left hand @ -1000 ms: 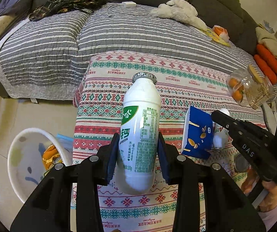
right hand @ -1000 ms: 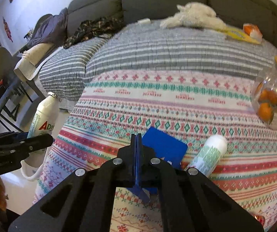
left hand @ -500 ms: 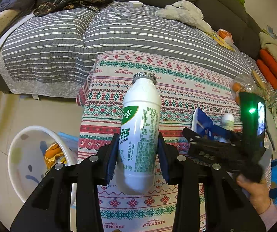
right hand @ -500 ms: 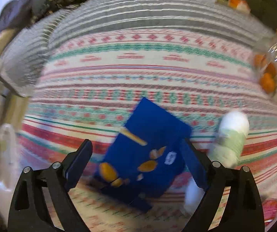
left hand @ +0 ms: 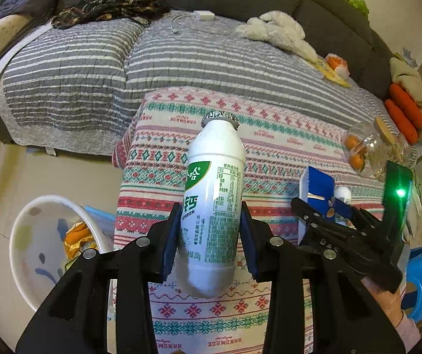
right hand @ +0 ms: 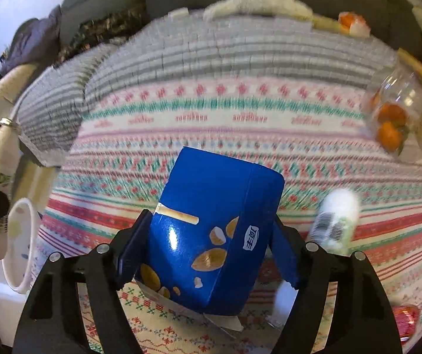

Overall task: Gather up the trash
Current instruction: 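Carry the bottle and blue box over the white wastebasket with both tools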

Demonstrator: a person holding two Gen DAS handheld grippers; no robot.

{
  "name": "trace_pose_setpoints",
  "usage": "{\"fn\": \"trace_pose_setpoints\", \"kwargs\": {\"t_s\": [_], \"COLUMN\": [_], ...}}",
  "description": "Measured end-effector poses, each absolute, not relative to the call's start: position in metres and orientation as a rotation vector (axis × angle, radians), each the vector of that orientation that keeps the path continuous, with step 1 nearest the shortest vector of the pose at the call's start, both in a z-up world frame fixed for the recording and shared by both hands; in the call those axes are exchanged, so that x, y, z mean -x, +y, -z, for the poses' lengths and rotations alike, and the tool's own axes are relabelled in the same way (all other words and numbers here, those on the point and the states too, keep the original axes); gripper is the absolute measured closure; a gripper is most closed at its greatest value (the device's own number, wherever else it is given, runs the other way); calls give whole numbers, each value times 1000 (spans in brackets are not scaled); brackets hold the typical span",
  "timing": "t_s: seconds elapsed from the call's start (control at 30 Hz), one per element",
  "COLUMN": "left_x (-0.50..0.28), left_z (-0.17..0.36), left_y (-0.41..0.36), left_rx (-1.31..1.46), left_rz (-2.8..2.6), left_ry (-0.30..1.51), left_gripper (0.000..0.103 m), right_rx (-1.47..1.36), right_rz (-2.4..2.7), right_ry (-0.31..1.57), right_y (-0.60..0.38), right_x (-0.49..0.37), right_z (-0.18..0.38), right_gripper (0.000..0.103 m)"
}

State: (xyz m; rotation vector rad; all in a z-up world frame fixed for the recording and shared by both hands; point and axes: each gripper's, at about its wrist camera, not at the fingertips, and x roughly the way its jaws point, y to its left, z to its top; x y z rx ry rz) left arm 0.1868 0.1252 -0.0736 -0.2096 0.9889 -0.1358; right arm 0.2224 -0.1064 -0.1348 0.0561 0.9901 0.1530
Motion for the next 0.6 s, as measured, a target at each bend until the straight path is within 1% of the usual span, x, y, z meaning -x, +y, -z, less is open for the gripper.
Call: {"fn": "trace_pose_setpoints", "kwargs": {"t_s": [0.3, 0.6], "left_x": [-170, -148], "left_z": [50, 37], "left_y": [121, 135], "left_rx": [207, 198], "left_rz": [154, 154], "left_ry": [884, 813], "left_gripper": [67, 67], "right_rx": [-116, -154], "right_rz": [-129, -96], "right_ry": [781, 663], "right_y": [-112, -90], "right_x": [-191, -165], "right_z": [70, 47], "right_gripper": [29, 28]}}
